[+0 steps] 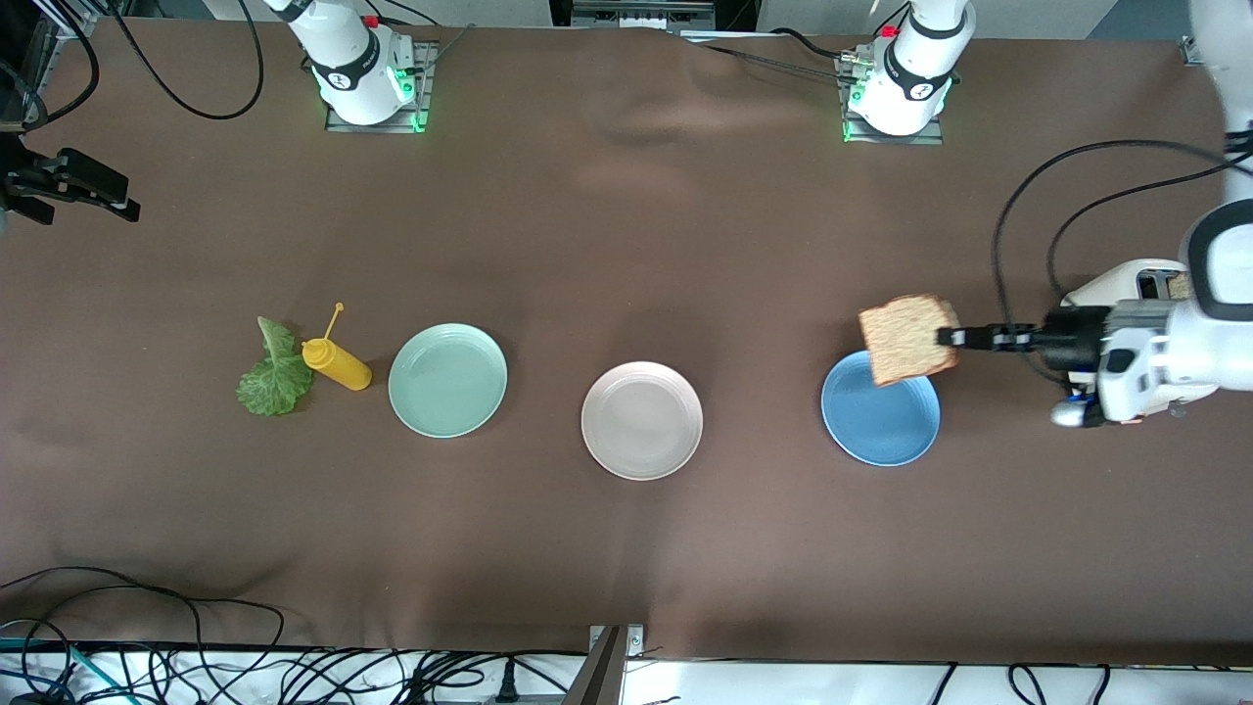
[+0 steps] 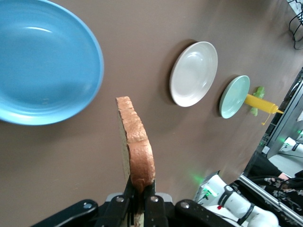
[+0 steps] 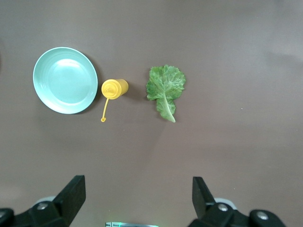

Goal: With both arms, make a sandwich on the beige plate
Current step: 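Carry the bread slice with the left gripper over the beige plate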

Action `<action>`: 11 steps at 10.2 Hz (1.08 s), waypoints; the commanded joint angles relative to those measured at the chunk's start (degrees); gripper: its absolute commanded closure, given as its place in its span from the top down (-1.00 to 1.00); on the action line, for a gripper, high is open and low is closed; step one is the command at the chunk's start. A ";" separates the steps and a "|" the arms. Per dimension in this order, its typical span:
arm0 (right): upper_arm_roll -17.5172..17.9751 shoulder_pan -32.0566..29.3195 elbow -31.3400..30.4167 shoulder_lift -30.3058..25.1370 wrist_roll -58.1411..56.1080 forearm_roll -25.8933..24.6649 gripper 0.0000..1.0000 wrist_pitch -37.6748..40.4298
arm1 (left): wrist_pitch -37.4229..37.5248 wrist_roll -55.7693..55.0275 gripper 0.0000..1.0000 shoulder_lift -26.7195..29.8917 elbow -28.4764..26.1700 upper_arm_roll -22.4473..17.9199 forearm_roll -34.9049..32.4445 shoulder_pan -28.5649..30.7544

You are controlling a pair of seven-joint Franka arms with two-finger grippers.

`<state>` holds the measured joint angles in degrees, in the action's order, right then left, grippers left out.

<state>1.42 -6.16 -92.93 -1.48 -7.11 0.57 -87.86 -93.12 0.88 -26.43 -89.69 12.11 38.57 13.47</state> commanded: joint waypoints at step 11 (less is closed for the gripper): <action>0.07 -0.43 0.56 -0.10 -0.19 0.48 1.00 0.58 | -24.02 2.62 -1.00 -12.15 -0.32 -0.42 28.91 -18.39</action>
<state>1.42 -6.22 -92.92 -1.48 -7.10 0.57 -87.86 -114.89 1.05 -37.16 -90.89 12.18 63.86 -3.22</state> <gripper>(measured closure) 0.000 0.907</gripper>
